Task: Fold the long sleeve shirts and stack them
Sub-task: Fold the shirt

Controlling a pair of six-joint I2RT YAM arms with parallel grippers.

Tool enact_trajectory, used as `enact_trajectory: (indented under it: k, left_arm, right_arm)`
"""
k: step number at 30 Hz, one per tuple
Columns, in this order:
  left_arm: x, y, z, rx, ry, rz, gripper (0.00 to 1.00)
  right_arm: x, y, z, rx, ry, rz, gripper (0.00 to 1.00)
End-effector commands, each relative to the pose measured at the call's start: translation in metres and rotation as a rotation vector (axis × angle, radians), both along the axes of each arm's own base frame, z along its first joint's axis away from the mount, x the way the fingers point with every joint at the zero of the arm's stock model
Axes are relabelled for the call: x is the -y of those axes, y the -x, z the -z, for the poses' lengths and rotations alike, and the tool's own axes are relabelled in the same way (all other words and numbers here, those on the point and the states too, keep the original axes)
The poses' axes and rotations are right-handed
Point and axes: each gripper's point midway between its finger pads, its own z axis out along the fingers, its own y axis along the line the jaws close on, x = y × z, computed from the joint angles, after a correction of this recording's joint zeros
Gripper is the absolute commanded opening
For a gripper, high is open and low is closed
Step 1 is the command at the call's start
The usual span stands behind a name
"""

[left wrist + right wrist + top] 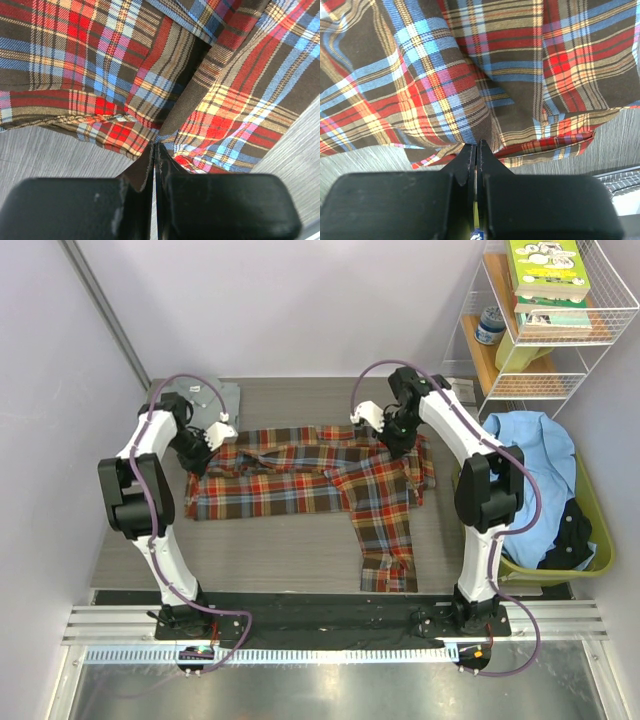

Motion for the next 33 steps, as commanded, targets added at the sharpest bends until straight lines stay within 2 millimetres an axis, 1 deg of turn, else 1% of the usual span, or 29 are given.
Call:
enact_trajectory:
  k: [1,4,5,8,9,12,14,15,16,18,21,22,24,25,26,27,28,29,30,31,32,33]
  left_arm:
    - [-0.004,-0.018,-0.005,0.049,-0.012,-0.026,0.00]
    - [-0.004,-0.019,-0.003,0.042,-0.015,-0.031,0.00]
    - [-0.006,-0.021,0.000,0.039,-0.022,-0.037,0.00]
    - [-0.006,-0.021,0.004,0.033,-0.024,-0.042,0.00]
    - [-0.006,-0.021,0.005,0.032,-0.021,-0.044,0.00]
    - [-0.004,-0.021,0.008,0.025,-0.015,-0.051,0.00]
    - [-0.004,-0.021,0.010,0.024,-0.016,-0.063,0.00]
    - [-0.005,-0.018,0.013,0.016,-0.022,-0.064,0.00]
    - [-0.005,-0.017,0.014,0.014,-0.023,-0.064,0.00]
    - [-0.006,-0.016,0.016,0.011,-0.028,-0.069,0.00]
    - [-0.005,-0.018,0.014,0.021,-0.022,-0.085,0.01]
    - [-0.004,-0.021,0.012,0.029,-0.016,-0.093,0.01]
    - [-0.004,-0.023,0.011,0.023,-0.008,-0.133,0.01]
    - [-0.005,-0.028,0.008,0.029,-0.011,-0.147,0.03]
    - [-0.006,-0.027,0.008,0.017,-0.013,-0.163,0.07]
    - [-0.008,-0.029,0.003,0.022,-0.009,-0.207,0.16]
    - [-0.010,-0.029,-0.003,0.028,-0.004,-0.224,0.20]
    - [-0.013,-0.037,-0.023,0.093,0.011,-0.247,0.25]
    - [-0.019,-0.039,-0.034,0.117,0.042,-0.352,0.37]
    - [-0.020,-0.041,-0.045,0.146,0.067,-0.388,0.45]
    - [-0.019,-0.037,-0.051,0.152,0.084,-0.410,0.53]
    - [-0.015,-0.033,-0.066,0.177,0.099,-0.421,0.65]
  right_arm:
    - [-0.001,-0.020,-0.015,0.059,-0.029,0.031,0.01]
    - [-0.002,-0.027,-0.011,0.062,-0.027,0.035,0.01]
    - [-0.003,-0.028,-0.005,0.046,-0.026,0.040,0.01]
    - [-0.005,-0.033,0.000,0.036,-0.030,0.056,0.01]
    - [-0.005,-0.035,0.007,0.026,-0.026,0.058,0.01]
    - [-0.005,-0.040,0.018,0.012,-0.019,0.078,0.01]
    - [-0.006,-0.043,0.021,0.012,-0.018,0.084,0.02]
    - [-0.008,-0.046,0.019,0.022,-0.025,0.092,0.01]
    - [-0.009,-0.047,0.022,0.016,-0.028,0.094,0.01]
    - [-0.010,-0.048,0.020,0.014,-0.035,0.095,0.01]
    - [-0.008,-0.046,0.027,0.000,-0.018,0.102,0.01]
    - [-0.006,-0.046,0.030,-0.005,-0.009,0.108,0.01]
    - [-0.005,-0.048,0.032,-0.007,-0.005,0.130,0.05]
    - [-0.006,-0.048,0.031,-0.012,-0.010,0.167,0.10]
    - [-0.006,-0.048,0.029,-0.018,-0.020,0.191,0.20]
    - [-0.006,-0.049,0.022,-0.017,-0.039,0.220,0.30]
    - [-0.002,-0.049,0.015,-0.026,-0.067,0.266,0.38]
    - [-0.004,-0.045,0.000,-0.043,-0.127,0.320,0.44]
    - [-0.004,-0.042,-0.010,-0.061,-0.159,0.359,0.54]
    - [0.005,-0.040,-0.017,-0.078,-0.189,0.407,0.55]
    - [0.000,-0.032,-0.024,-0.120,-0.245,0.437,0.56]
    - [0.002,-0.020,-0.029,-0.153,-0.256,0.455,0.56]
